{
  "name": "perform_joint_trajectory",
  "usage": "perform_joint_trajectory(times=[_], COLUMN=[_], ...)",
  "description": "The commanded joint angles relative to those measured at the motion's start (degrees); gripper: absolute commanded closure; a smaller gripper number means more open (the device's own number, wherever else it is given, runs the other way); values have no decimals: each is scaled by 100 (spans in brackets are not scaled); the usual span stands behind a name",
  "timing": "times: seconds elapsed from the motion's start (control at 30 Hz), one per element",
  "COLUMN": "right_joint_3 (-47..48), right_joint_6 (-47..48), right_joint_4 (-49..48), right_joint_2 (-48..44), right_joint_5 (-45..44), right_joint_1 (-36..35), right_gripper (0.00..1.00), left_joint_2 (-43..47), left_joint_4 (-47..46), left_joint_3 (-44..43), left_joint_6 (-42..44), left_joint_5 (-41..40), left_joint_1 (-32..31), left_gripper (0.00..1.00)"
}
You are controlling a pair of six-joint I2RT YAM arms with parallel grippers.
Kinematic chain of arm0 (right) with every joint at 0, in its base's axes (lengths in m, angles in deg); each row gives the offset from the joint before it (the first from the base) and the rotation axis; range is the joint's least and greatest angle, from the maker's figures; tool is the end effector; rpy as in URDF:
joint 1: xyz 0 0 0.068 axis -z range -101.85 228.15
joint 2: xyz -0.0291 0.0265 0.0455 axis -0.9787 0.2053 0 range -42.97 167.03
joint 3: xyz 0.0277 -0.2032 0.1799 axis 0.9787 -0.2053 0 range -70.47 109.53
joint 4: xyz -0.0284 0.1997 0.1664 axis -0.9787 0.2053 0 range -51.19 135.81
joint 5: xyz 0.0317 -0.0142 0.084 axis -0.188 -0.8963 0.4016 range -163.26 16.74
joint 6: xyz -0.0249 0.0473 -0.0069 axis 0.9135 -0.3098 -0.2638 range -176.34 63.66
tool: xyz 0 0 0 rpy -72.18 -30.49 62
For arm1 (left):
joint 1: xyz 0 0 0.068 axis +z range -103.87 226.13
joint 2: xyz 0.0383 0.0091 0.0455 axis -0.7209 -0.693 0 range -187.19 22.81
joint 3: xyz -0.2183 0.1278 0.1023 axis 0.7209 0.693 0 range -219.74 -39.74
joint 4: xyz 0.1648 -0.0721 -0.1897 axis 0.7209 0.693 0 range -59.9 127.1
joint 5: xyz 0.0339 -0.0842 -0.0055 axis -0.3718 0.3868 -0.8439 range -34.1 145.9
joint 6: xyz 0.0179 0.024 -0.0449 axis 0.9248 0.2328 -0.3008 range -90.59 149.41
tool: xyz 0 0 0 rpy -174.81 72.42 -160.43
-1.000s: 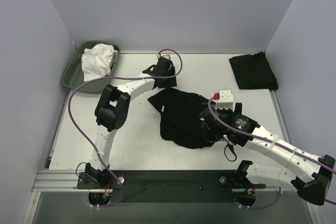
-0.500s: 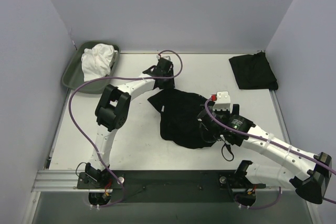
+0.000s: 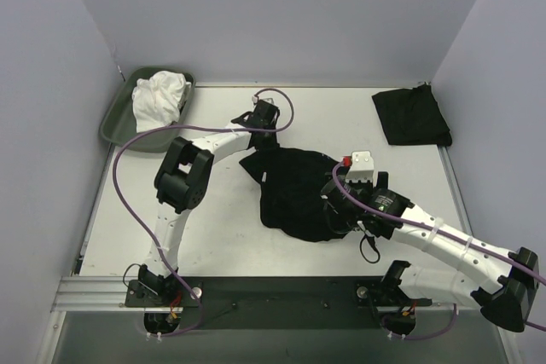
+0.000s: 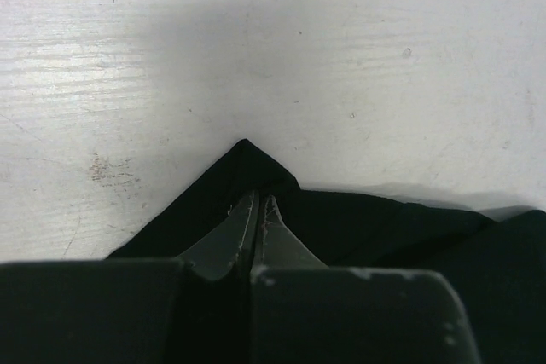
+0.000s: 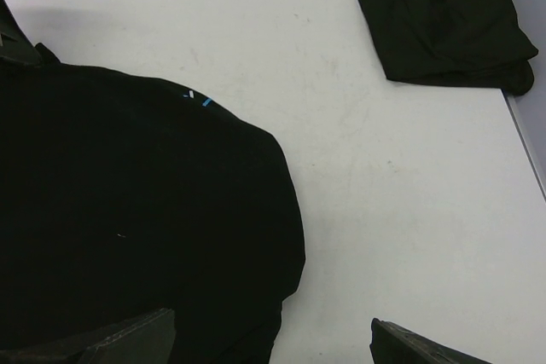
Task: Fold and stack the t-shirts
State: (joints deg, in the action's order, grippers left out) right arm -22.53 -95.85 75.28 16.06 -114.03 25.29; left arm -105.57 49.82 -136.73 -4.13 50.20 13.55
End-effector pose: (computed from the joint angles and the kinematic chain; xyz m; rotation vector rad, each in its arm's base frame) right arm 0.1418 0.1488 0.2772 0.0579 2.1634 0.0494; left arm 0.4173 -0.2624 0.1590 -0.0646 2.4942 -0.3764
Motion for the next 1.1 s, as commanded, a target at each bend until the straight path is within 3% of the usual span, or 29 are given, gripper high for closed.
perform_joint_trajectory(times=[0.0,0.17,0.33,0.53,0.67,0.83,0.97,1.07], right_joint_3=[-109,-110,-119,-162,-197,-198,-224,-198], right_joint_6=[-119,-136,-162,-198,-224,-250,-286,-312], right_joint_4=[45,44,-43,-140,-158,-166,-114,-61], right_joint_2=[-172,-172,-75,-110,-321,-435,-523,-506], right_joint_5=[-71,-54,8,87,96,113,70,35], right_joint_1=[21,30,30,-5,-22,-101,-242,-286], right_gripper=[0,0,0,0,0,0,0,0], left_joint_2=[-91,321,1498,2939,3950,5839,7358,7966], left_joint_4=[-22,-135,-154,443,804,1059,1427,1552], left_joint_3=[49,136,102,-917,-980,177,2047,3077], left_joint_6=[40,119,260,638,708,823,630,158], left_joint_5=[-160,-178,-108,235,376,-236,-722,-740], left_joint_1=[102,76,50,41,-38,-275,-276,-302], left_gripper=[100,100,100,100,100,100,100,100])
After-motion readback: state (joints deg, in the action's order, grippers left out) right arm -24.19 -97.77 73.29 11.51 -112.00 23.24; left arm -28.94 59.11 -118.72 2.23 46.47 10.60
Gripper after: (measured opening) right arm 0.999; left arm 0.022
